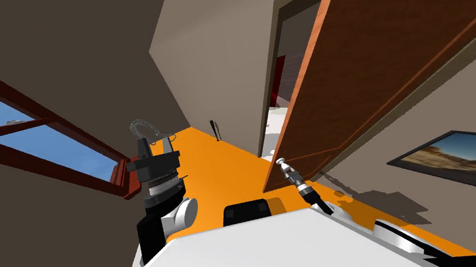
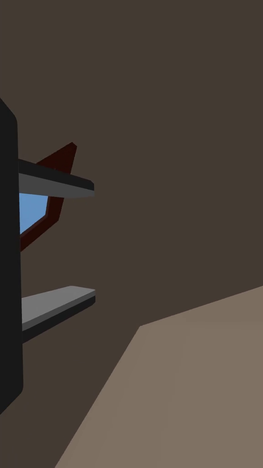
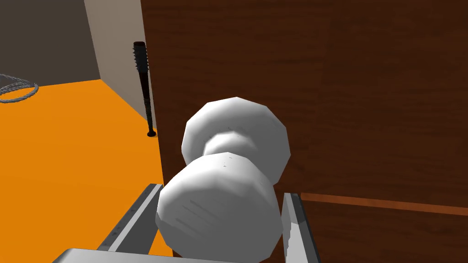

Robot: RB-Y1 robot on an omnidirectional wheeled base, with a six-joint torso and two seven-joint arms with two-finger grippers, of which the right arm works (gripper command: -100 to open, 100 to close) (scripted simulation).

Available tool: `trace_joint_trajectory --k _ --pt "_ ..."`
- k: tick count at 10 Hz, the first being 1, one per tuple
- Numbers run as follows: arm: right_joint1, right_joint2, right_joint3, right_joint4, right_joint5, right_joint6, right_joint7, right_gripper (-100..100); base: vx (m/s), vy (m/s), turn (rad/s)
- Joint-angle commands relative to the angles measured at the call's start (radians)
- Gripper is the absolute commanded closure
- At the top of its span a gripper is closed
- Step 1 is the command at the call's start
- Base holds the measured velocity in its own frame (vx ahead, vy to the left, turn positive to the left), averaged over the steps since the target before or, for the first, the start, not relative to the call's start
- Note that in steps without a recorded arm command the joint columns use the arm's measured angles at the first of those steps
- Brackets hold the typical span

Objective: Pull the door open

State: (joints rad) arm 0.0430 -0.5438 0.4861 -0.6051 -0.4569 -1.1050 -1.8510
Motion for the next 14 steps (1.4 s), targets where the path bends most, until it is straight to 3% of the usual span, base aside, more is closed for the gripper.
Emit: trace_joint_trajectory --k 1,2,3,14 --pt "0.012 -0.013 0.011 0.0 0.008 -0.028 -0.016 100 -0.209 -0.073 0.113" --pt "0.017 -0.019 0.017 0.002 0.012 -0.041 -0.025 100 -0.188 -0.077 0.091" --pt "0.021 -0.016 0.014 -0.01 0.01 -0.023 -0.015 100 -0.085 -0.036 0.021" --pt "0.041 -0.04 0.037 0.057 0.034 -0.133 -0.068 100 -0.187 -0.079 0.155"
